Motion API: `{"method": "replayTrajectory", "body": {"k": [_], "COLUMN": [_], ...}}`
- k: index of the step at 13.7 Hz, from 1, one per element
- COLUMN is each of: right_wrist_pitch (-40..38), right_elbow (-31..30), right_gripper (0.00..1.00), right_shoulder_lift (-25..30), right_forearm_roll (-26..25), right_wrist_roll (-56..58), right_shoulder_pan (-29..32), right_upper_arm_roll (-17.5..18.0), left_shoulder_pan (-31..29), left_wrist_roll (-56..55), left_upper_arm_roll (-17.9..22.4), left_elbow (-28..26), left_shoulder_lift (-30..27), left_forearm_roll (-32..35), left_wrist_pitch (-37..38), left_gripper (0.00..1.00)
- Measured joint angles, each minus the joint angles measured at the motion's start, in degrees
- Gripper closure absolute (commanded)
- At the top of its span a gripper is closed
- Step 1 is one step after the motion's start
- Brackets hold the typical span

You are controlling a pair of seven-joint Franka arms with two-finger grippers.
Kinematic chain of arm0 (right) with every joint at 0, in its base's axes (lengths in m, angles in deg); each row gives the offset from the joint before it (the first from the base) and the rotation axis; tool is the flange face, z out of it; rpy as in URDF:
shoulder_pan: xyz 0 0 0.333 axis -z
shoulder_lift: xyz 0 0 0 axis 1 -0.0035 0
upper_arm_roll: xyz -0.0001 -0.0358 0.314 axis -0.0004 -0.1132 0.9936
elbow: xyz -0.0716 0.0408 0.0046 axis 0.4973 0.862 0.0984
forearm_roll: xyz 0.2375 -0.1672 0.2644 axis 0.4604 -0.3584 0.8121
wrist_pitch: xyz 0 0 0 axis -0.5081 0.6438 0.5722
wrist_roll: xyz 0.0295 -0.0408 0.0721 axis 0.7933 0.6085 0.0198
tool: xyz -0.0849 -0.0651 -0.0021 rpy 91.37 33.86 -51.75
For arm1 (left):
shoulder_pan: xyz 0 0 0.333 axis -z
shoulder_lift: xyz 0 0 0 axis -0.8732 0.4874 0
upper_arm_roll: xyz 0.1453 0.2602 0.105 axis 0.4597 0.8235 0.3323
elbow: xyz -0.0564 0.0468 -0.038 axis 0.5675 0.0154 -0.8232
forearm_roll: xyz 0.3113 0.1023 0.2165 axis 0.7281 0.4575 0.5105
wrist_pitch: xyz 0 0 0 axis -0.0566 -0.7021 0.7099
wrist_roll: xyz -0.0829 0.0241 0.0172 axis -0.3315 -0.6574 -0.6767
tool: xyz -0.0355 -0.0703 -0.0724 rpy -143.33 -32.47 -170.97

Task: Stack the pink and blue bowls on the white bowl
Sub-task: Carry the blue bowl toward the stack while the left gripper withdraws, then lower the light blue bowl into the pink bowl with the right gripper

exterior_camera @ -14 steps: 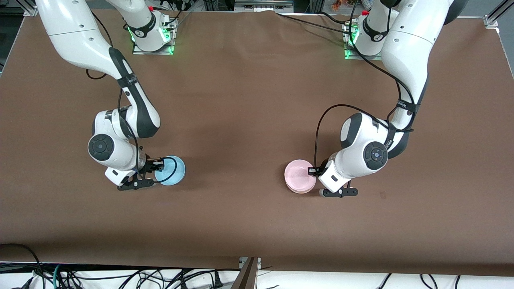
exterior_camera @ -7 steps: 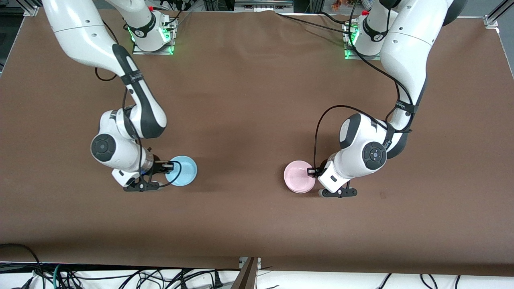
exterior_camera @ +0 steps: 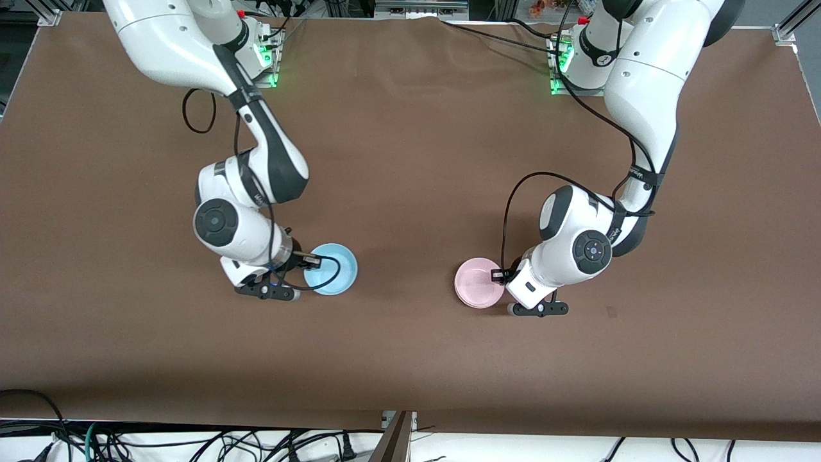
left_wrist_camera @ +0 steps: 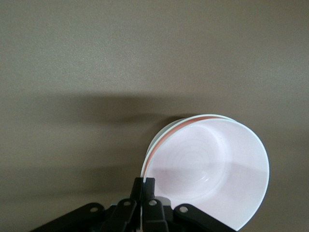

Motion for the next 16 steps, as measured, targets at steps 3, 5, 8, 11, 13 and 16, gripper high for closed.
{"method": "replayTrajectory", "body": {"k": [3, 5, 8, 11, 13, 16], "right_wrist_pitch": [-0.2, -0.2, -0.02, 1.25, 5.6, 13.69], "right_elbow": [2.42, 5.07, 9.78, 17.16, 20.51, 22.1], "right_gripper": [1.0, 1.0, 1.0, 1.0, 1.0, 1.0], "right_shoulder_lift": [-0.49, -1.64, -4.44, -9.63, -13.1, -16.43], "right_forearm_roll": [2.56, 3.15, 3.31, 3.43, 3.44, 3.44], "right_wrist_roll": [-7.19, -12.5, -20.51, -31.35, -37.84, -44.83], "right_shoulder_pan": [-3.67, -6.2, -8.91, -12.24, -14.77, -17.61], "right_upper_arm_roll": [0.14, 0.15, 0.16, 0.23, 0.23, 0.2], "left_shoulder_pan": [-0.03, -0.17, -1.73, -6.99, -11.4, -15.11], "left_wrist_roll": [-0.82, -2.5, -3.64, -3.8, -2.18, 3.08], "left_upper_arm_roll": [0.0, 0.03, 0.8, 2.98, 3.0, 3.03], "left_elbow": [0.07, 0.82, 3.05, 4.25, 4.31, 4.13], "left_shoulder_lift": [0.02, -0.23, -3.76, -12.95, -19.93, -28.04], "left_forearm_roll": [0.0, 0.0, 0.01, 3.86, 6.29, 6.9], "left_wrist_pitch": [-0.07, 0.07, 6.68, 18.26, 26.87, 36.66], "left_gripper": [0.0, 0.0, 0.0, 0.0, 0.0, 0.0]}}
